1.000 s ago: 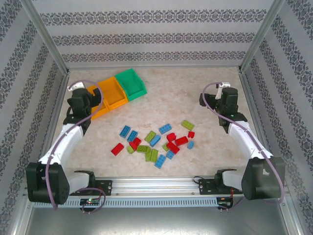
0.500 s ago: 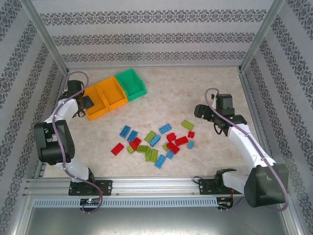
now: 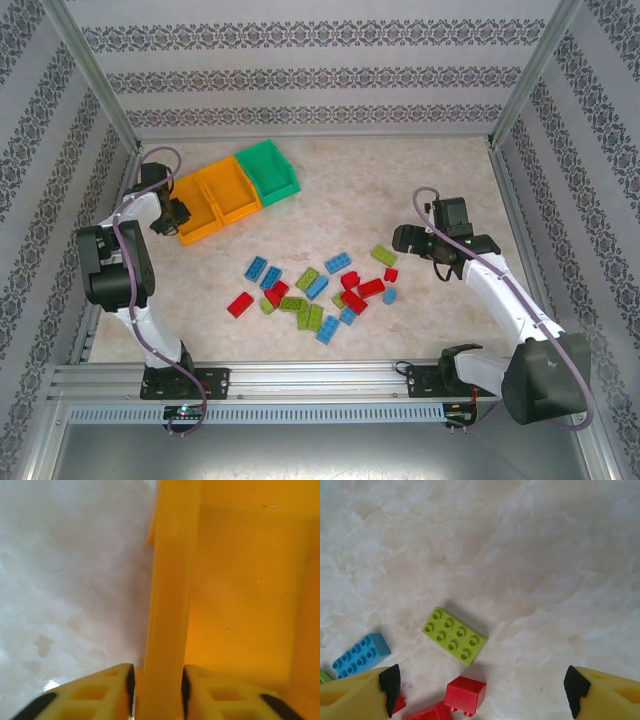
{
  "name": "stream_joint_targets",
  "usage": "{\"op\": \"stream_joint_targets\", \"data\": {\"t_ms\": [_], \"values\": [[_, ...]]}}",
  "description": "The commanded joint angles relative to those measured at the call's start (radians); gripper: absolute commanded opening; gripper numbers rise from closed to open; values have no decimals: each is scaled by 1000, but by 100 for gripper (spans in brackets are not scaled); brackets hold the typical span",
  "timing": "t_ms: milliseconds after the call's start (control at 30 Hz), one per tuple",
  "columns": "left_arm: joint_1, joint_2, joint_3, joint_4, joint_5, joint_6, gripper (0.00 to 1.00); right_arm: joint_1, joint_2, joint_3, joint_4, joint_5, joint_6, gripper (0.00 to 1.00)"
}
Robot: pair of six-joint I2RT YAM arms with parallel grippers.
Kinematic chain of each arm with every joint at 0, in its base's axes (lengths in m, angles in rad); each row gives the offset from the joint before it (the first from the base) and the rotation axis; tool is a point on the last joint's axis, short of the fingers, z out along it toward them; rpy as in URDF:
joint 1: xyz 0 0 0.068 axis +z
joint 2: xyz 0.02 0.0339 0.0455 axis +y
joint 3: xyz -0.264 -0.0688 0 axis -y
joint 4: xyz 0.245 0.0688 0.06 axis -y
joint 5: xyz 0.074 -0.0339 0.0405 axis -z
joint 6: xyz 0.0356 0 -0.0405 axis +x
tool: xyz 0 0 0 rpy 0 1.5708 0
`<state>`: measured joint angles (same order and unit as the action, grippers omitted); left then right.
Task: Sort the legos into containers by color
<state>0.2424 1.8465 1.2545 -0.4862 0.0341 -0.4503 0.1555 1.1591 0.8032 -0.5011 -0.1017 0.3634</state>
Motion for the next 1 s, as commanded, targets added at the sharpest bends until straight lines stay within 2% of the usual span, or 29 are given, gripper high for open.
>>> {"op": "stream_joint_targets", "data": {"t_ms": [0,233,467,633,867,967], "values": [[5,-15,5,28,47,24,23,14,15,15,-43,17,-12,88],[-94,-67,-46,90,42,97,11,35,109,32,-45,0,74,88],[-237,-86,-58,139,44,152,10,90,202,74,-43,17,156,89],[-307,-64,-23,125,70,163,10,145,261,106,-39,33,57,91],[-379,-39,-1,111,83,217,11,149,336,164,-113,57,-139,91],[-393,-35,-6,115,84,219,11,143,363,183,-125,70,-118,92]]}}
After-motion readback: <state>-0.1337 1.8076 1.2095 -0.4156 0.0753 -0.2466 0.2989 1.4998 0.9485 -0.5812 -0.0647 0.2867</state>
